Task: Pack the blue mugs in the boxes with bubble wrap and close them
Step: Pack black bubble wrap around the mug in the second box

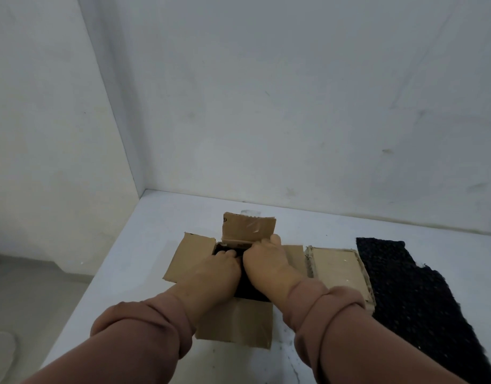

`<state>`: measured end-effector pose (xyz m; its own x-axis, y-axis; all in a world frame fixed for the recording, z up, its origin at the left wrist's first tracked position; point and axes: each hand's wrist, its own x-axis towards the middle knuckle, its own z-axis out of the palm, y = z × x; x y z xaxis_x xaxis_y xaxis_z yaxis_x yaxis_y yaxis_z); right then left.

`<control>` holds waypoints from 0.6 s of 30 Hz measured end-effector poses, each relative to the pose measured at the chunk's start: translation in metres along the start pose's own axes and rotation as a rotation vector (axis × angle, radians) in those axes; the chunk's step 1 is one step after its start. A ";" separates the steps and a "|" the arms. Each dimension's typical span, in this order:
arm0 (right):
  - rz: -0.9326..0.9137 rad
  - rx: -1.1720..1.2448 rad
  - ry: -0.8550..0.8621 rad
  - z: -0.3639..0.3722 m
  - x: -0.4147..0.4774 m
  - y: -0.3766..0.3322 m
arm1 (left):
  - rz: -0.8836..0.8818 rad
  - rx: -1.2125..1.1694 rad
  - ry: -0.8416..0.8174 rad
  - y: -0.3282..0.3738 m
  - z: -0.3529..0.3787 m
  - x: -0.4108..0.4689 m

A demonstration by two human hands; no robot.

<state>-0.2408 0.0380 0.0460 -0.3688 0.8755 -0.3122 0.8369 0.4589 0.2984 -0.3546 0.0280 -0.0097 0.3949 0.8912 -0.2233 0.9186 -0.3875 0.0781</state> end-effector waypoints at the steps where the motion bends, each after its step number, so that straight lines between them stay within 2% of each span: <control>1: 0.009 0.021 0.024 0.000 0.000 0.001 | 0.000 -0.003 0.002 0.000 0.000 0.000; 5: 0.017 0.012 0.069 0.003 -0.001 0.003 | -0.011 -0.011 0.009 0.000 0.001 0.000; 11: -0.009 -0.060 0.047 0.019 -0.008 -0.004 | -0.004 -0.014 0.016 0.002 0.000 -0.002; 18: 0.089 0.201 0.088 0.019 -0.015 0.010 | -0.020 -0.034 -0.005 0.001 -0.003 -0.004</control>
<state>-0.2193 0.0266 0.0370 -0.3163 0.9252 -0.2099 0.9283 0.3474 0.1325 -0.3549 0.0250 -0.0060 0.3769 0.8972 -0.2303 0.9262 -0.3615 0.1071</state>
